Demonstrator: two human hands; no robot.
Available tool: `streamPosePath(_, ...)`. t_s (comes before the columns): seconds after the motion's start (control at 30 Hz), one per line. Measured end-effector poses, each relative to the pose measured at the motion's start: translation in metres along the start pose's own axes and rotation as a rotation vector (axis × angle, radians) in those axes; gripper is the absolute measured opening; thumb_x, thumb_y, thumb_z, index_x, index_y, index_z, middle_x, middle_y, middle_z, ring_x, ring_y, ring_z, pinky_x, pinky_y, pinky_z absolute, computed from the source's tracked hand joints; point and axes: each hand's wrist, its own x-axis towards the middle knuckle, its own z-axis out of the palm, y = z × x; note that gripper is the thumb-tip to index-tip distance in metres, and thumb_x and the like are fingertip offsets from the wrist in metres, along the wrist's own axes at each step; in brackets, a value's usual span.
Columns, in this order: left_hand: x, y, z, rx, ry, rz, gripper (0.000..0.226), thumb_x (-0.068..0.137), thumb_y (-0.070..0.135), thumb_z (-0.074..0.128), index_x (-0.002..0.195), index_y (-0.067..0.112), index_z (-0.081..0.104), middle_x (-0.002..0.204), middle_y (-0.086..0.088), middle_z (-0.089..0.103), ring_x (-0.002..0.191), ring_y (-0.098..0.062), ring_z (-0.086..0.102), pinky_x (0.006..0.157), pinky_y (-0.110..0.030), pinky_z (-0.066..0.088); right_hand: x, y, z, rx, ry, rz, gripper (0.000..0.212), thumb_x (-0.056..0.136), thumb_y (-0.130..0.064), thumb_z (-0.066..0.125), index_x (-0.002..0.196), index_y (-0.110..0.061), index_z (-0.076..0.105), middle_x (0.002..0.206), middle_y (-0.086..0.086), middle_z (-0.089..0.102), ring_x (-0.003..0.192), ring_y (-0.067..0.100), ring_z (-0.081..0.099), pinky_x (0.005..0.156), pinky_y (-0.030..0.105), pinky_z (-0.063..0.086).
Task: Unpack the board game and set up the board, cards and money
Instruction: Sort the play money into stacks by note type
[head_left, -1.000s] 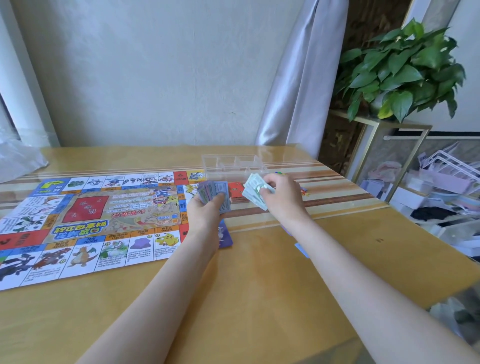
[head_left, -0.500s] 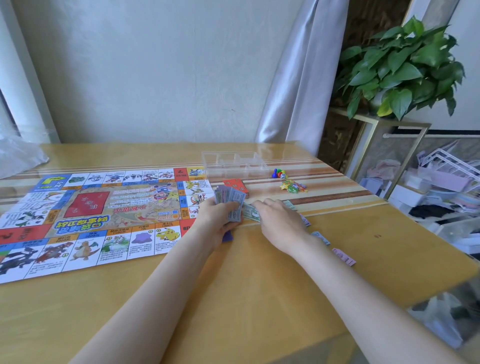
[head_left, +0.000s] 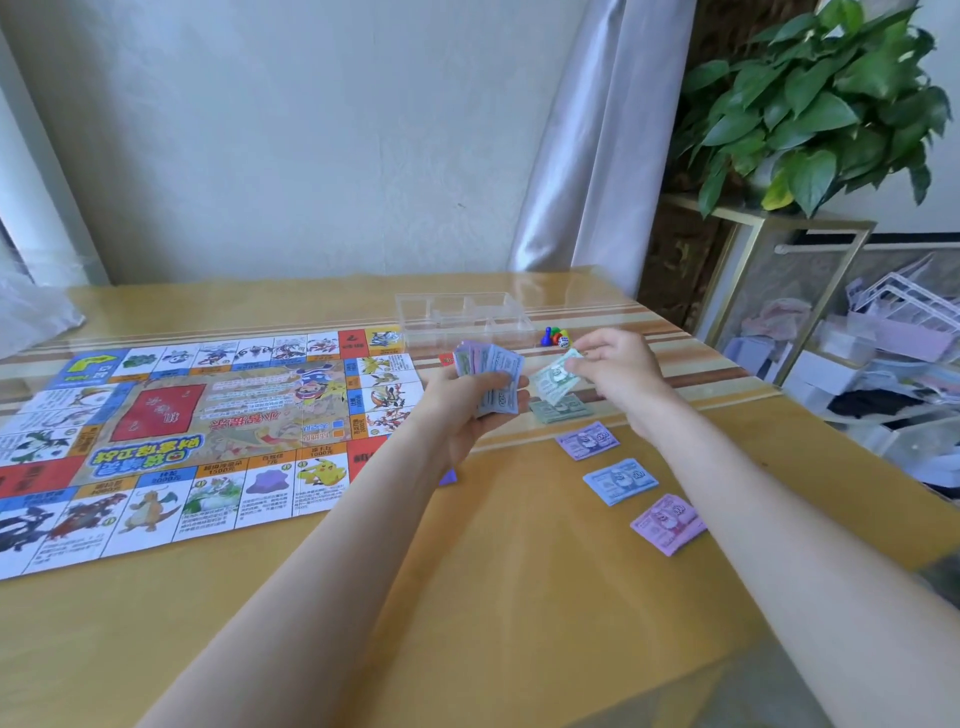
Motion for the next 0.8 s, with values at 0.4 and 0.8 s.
streamPosePath(0.4,0.028,-0.015,0.014,0.074,0.137,-0.073,0.041,0.087,-0.008,0.053,0.128,-0.001,0.046,0.108,-0.023,0.058,0.084,-0.028,0.061,0.073,-0.04,0.055,0.002,0.031,0.009,-0.408,0.033,-0.02,0.017,0.08,-0.016,0.07,0.096,-0.014,0.064,0.106,0.005,0.061,0.097,0.022,0.058,0.071,0.027,0.044)
streamPosePath(0.8,0.007,-0.005,-0.011,-0.153,-0.037,-0.03,0.015,0.09,-0.004,0.051,0.103,-0.003,0.058,0.091,-0.015,0.071,0.084,-0.023,0.07,0.067,-0.028,0.059,-0.014,-0.01,0.02,0.093,-0.087,-0.131,0.011,0.088,-0.017,0.06,0.092,-0.008,0.066,0.079,-0.001,0.063,0.071,0.012,0.056,0.065,0.025,0.045)
